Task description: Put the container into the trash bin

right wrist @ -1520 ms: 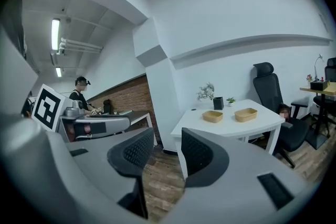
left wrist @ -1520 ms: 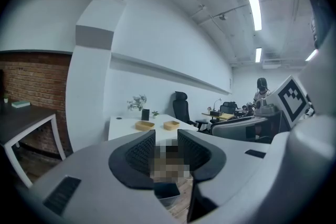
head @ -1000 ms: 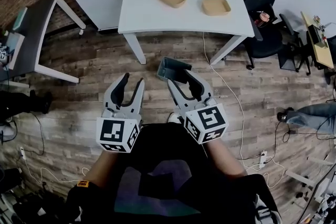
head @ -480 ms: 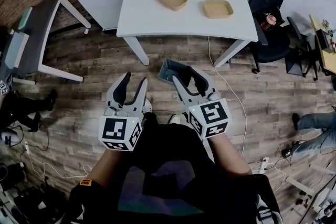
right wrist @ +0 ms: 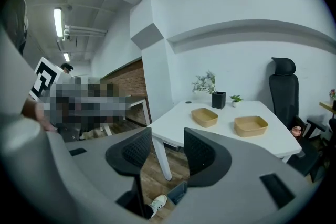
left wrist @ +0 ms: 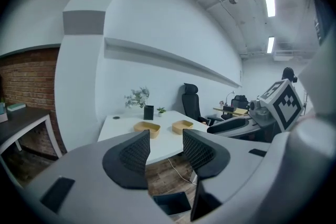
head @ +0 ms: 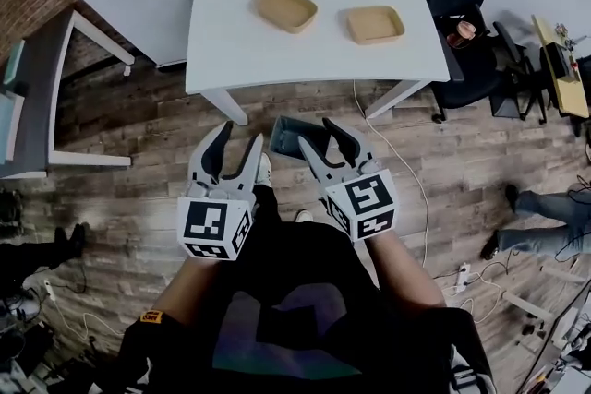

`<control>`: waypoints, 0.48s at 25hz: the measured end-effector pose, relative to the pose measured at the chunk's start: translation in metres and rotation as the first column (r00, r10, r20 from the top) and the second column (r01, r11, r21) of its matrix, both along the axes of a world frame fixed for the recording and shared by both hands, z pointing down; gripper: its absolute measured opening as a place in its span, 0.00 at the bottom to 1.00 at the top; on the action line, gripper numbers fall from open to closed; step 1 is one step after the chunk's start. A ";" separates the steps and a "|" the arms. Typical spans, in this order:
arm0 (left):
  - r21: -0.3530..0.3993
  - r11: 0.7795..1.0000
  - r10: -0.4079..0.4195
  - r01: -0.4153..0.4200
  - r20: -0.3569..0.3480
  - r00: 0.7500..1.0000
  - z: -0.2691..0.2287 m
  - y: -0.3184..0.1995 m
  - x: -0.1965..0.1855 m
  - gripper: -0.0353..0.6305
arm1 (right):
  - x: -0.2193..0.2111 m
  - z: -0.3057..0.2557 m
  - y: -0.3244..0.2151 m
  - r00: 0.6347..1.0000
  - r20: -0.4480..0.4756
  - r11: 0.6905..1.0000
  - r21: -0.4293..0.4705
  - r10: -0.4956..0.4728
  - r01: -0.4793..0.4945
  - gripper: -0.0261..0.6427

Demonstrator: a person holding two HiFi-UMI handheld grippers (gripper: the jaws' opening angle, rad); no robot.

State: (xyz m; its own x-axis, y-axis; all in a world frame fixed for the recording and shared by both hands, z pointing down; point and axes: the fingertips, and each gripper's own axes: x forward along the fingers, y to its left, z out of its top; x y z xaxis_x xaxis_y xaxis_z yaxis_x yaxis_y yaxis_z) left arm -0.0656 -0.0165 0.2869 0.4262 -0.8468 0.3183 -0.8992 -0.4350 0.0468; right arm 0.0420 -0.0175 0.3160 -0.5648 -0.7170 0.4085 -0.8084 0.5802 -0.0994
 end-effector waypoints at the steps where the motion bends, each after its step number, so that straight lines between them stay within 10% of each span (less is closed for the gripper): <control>1: -0.001 1.000 0.011 -0.011 0.002 1.000 0.002 -0.015 -0.003 0.33 | -0.003 0.003 -0.014 1.000 -0.010 1.000 -0.007 0.006 -0.006 0.35; 12: -0.054 0.996 0.076 -0.073 0.047 0.996 0.038 -0.152 -0.053 0.33 | -0.049 0.030 -0.158 0.990 -0.140 0.999 -0.041 0.025 -0.030 0.33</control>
State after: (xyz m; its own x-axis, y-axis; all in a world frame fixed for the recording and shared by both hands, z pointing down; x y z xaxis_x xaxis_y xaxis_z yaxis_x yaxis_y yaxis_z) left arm -0.1189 -0.1687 0.3254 0.4701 -0.7951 0.3831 -0.8663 -0.4988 0.0278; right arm -0.0069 -0.1753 0.3464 -0.4806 -0.7117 0.5123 -0.8317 0.5552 -0.0089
